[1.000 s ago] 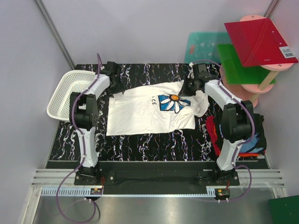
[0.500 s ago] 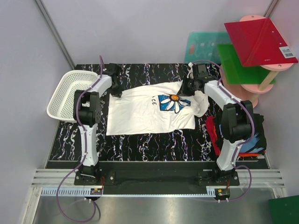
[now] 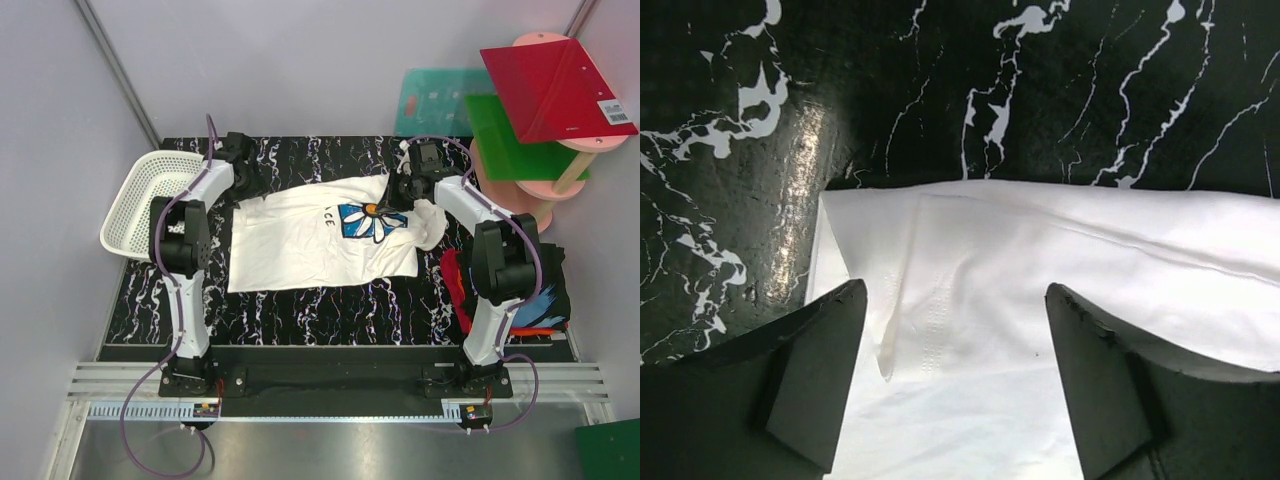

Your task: Fold and stack the t-shirts

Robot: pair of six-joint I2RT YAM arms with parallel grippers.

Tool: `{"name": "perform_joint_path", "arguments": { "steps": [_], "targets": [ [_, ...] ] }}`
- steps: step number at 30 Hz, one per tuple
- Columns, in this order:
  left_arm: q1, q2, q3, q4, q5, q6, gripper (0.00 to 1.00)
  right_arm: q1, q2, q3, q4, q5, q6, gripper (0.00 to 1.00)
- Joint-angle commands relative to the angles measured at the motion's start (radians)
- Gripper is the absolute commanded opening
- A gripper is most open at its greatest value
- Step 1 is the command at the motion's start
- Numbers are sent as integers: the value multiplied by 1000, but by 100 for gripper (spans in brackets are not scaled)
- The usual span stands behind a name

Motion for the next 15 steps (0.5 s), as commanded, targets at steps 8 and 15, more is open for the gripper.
{"name": "perform_joint_path", "arguments": {
  "steps": [8, 15],
  "targets": [
    [32, 72, 64, 57, 26, -19, 61, 20, 24, -12, 41, -42, 0, 0],
    [34, 109, 104, 64, 64, -21, 9, 24, 36, -15, 41, -49, -4, 0]
  ]
}}
